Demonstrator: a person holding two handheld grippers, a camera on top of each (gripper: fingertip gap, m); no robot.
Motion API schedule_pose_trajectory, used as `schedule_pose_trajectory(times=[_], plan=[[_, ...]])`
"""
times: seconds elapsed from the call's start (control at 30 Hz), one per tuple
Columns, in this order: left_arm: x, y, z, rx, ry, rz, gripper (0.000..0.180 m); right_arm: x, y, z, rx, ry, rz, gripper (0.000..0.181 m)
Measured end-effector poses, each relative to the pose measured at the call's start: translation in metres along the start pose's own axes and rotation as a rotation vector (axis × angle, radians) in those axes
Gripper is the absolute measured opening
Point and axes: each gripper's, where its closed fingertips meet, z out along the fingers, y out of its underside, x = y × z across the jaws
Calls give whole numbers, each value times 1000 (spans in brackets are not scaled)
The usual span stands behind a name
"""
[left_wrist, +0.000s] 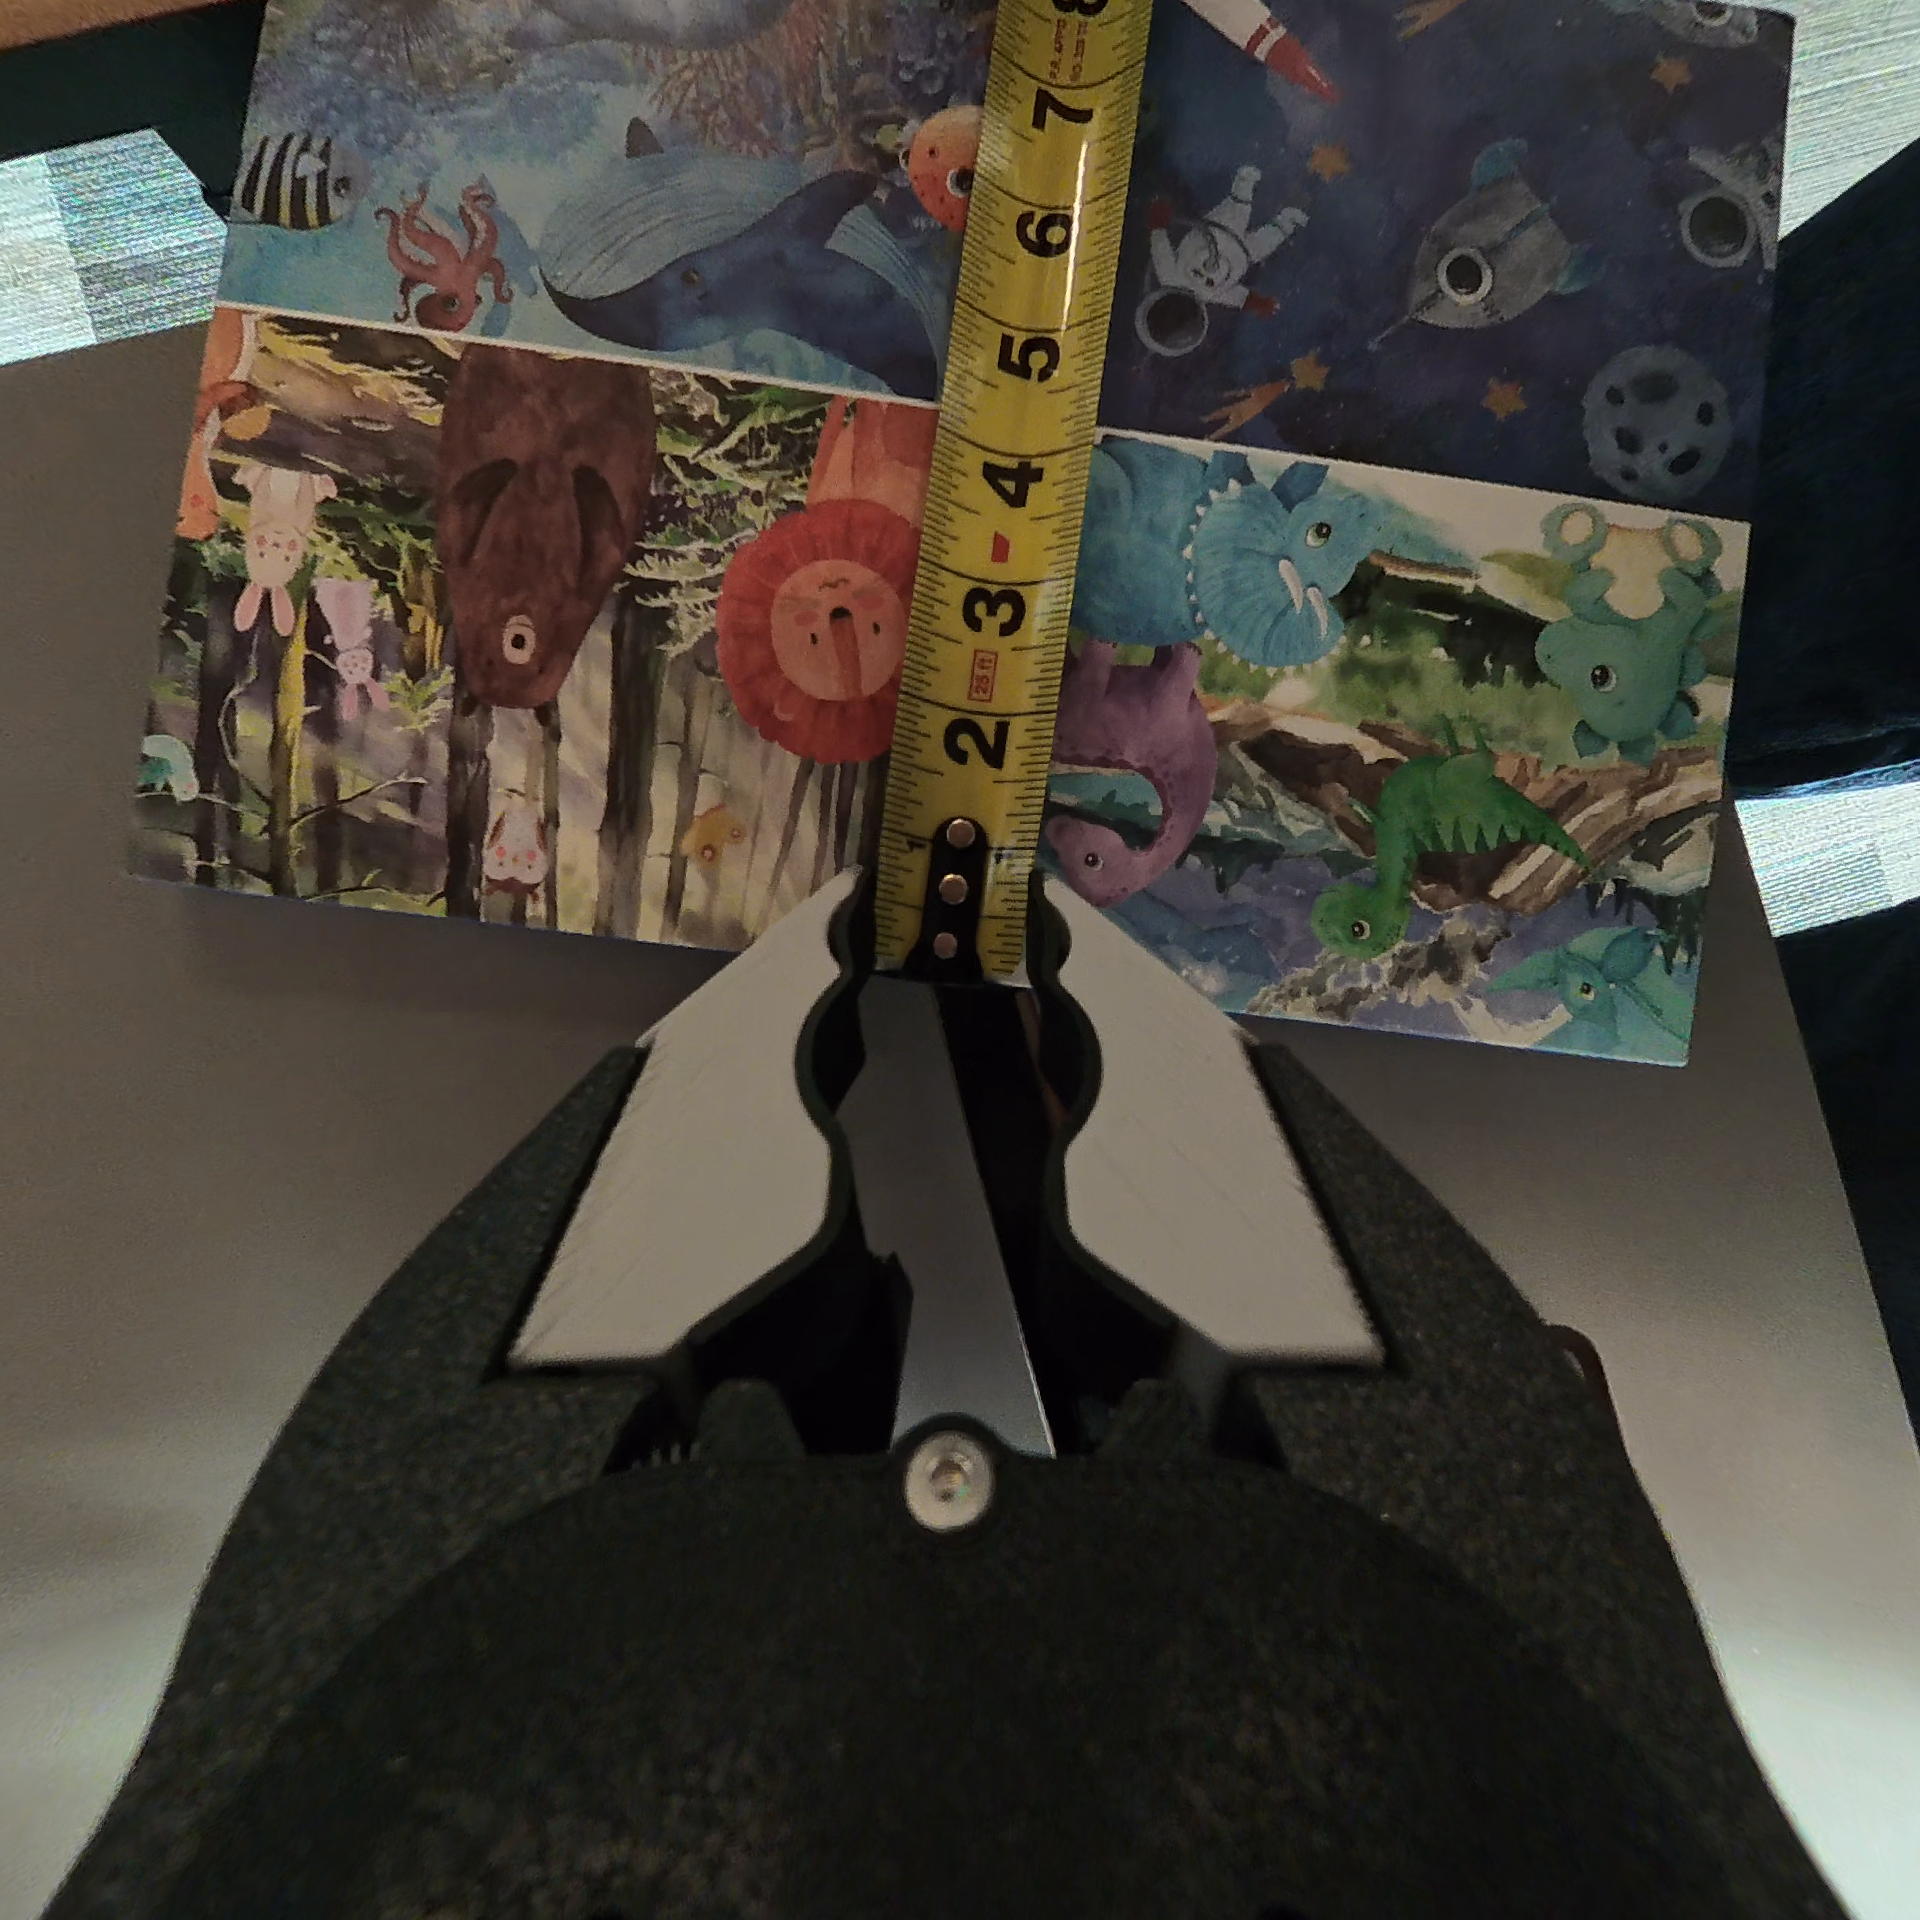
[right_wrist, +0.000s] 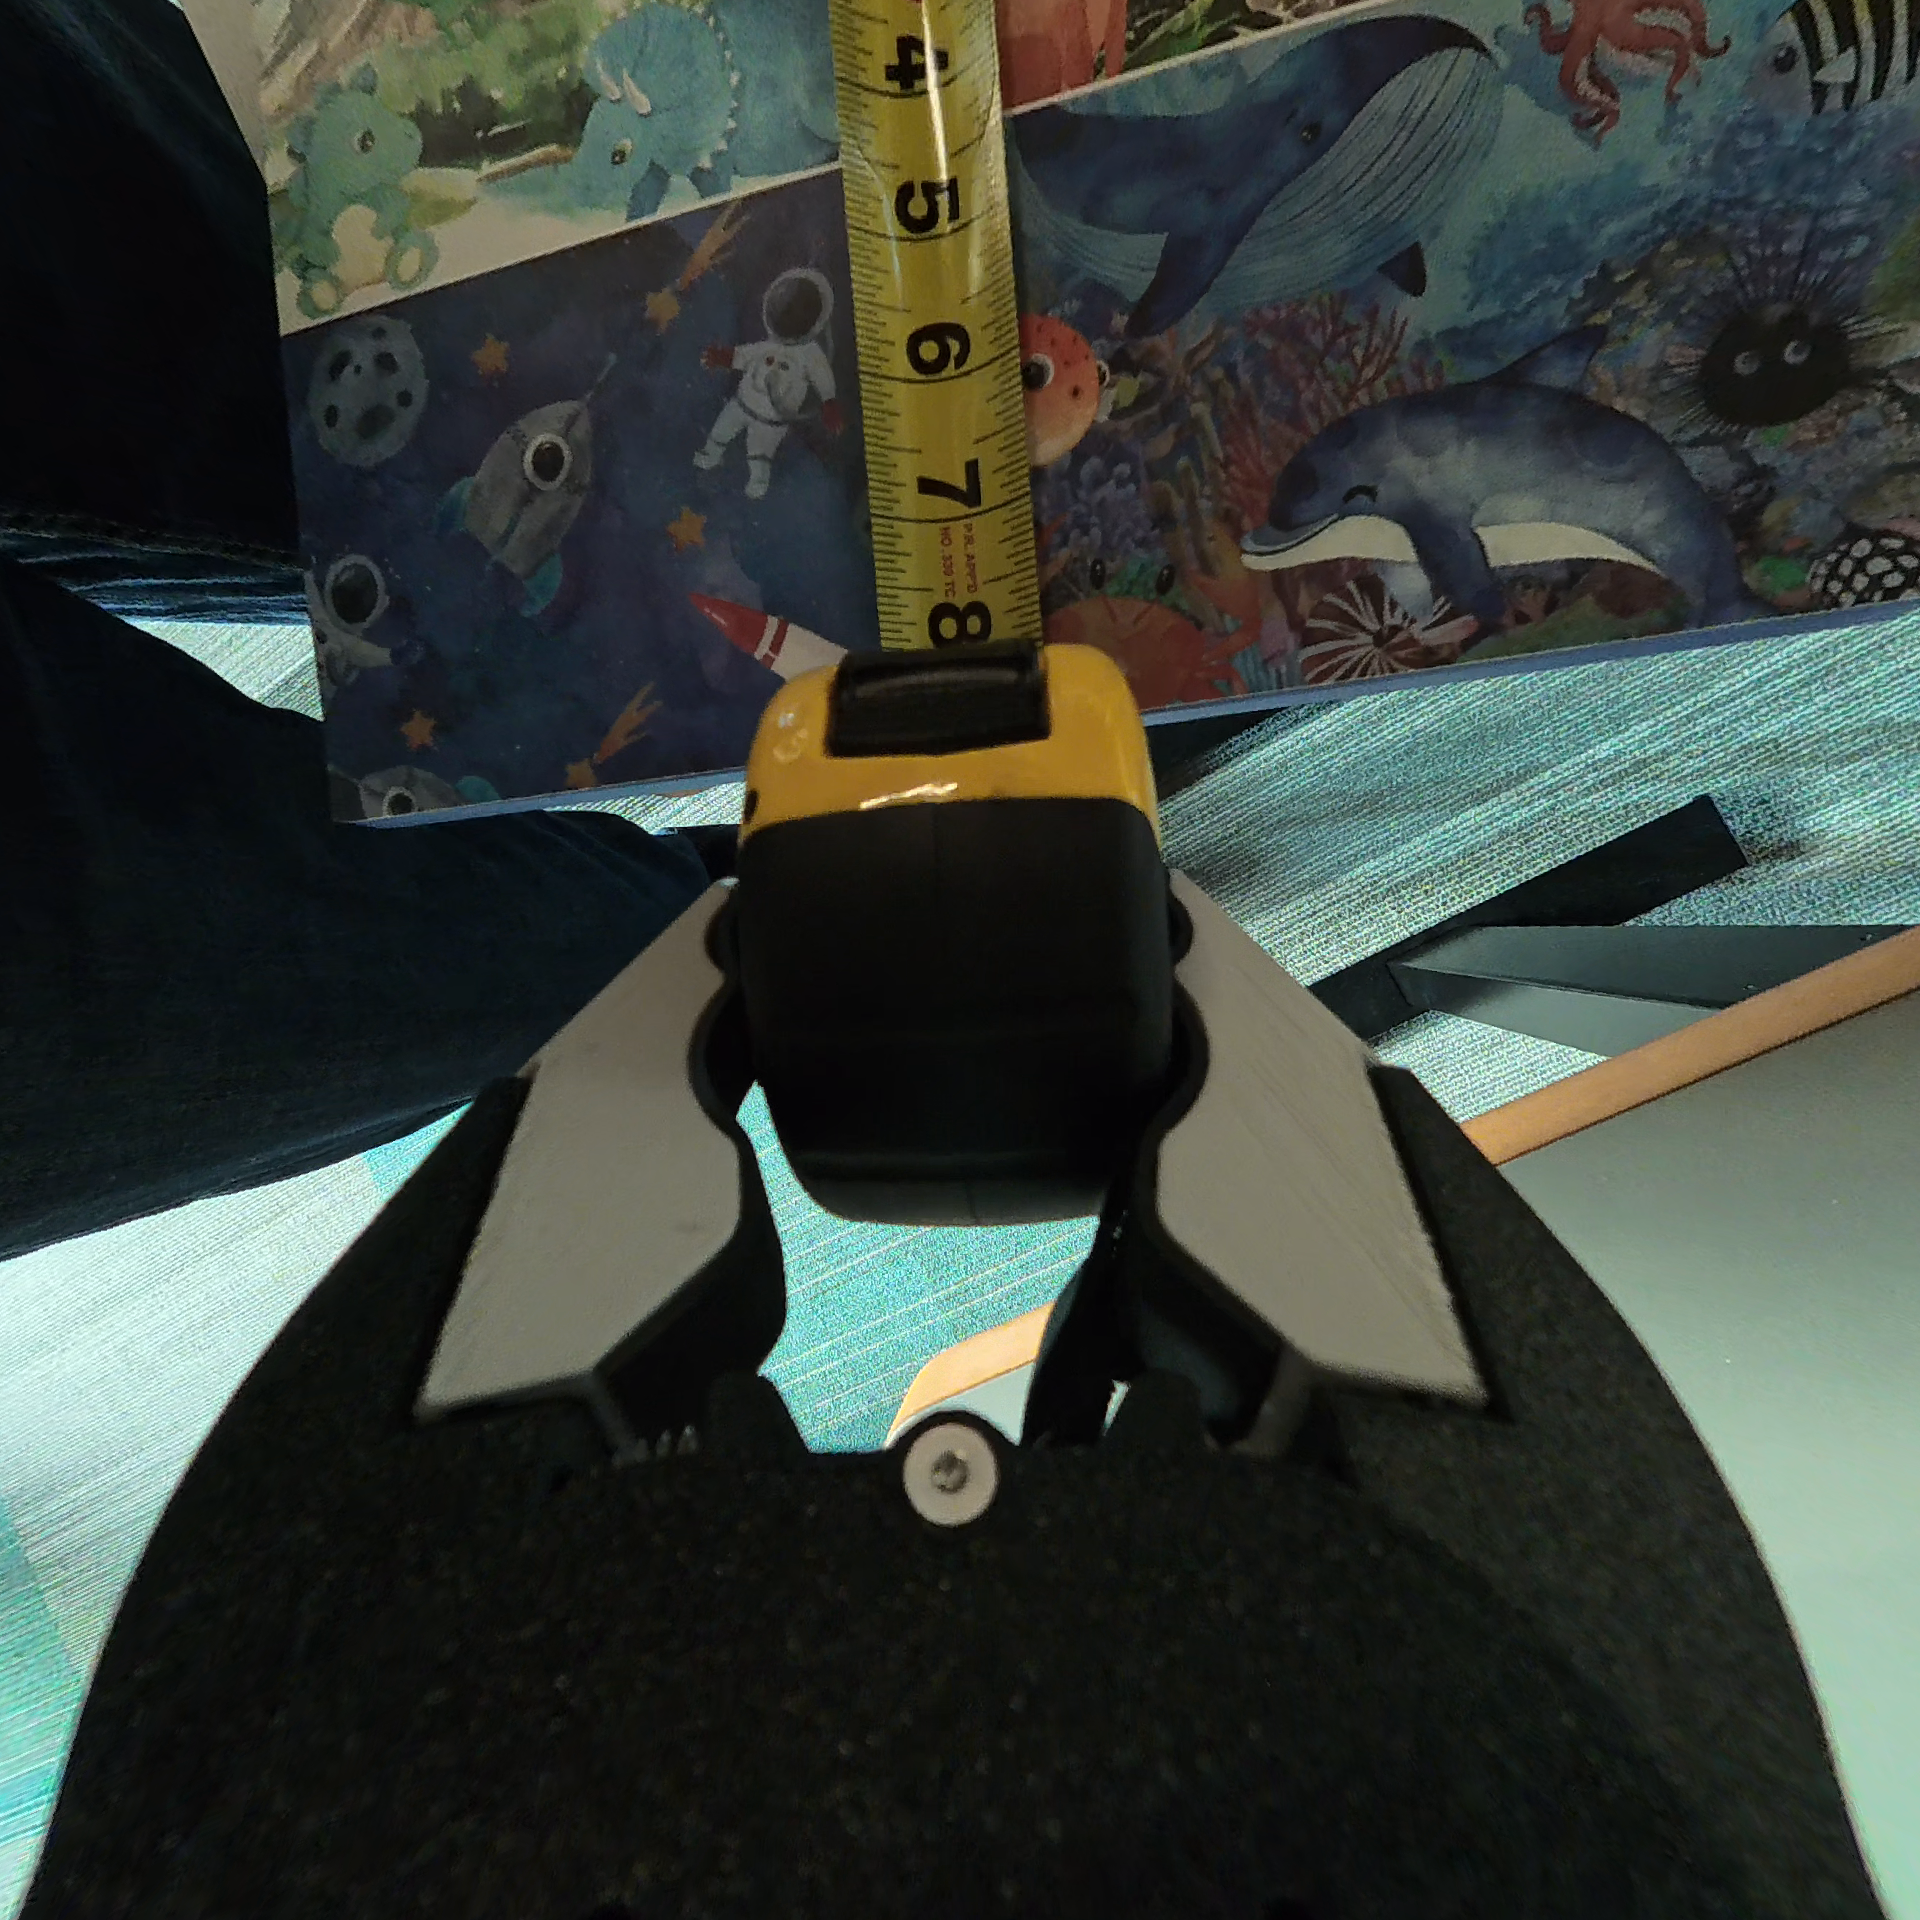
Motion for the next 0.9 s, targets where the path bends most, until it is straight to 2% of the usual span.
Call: schedule_pose_trajectory(times=[0.47,0.6,0.9], plan=[[-1,1,0,10,15,10,28,-2,28,-10,-195,47,-3,75],[-1,1,0,16,22,2,28,-3,23,-13,-129,34,33,75],[-1,1,0,21,23,-5,28,-10,37,-18,-192,51,42,75]])
